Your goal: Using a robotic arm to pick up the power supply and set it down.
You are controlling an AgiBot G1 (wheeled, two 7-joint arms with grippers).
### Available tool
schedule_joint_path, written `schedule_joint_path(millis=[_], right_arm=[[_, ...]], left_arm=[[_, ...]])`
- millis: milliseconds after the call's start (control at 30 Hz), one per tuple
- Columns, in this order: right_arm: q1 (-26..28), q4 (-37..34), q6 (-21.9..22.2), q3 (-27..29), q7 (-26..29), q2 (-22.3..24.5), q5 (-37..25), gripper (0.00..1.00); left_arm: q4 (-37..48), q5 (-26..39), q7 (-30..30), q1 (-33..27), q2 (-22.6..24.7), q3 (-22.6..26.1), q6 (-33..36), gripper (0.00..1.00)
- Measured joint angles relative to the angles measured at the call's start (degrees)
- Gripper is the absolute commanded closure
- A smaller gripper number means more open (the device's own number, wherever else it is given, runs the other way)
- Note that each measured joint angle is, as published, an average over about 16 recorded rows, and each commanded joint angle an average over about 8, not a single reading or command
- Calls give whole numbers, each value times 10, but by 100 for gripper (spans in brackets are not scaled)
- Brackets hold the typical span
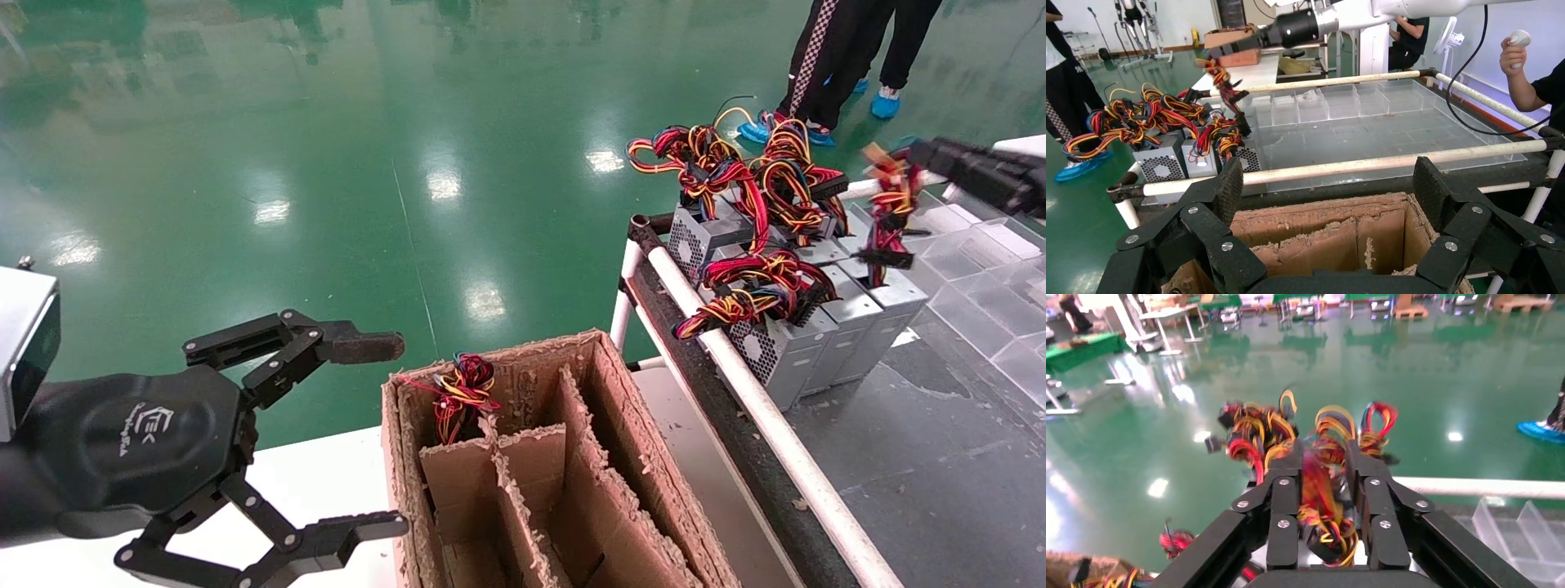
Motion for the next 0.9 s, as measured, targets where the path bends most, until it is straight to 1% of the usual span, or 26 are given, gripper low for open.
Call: schedule_joint_path(millis=[300,467,667,900], right_arm=[[10,1,-16,5,10,11,7,0],[5,17,-30,10,16,16,17,0],[-17,62,-44,16,26,21,36,0],[-60,143,-53,18,39,26,59,0]], left_arm=[[0,0,0,0,0,0,0,0],[0,0,0,0,0,1,0,0],[0,0,0,0,0,1,0,0],[1,-1,1,0,0,1,0,0]])
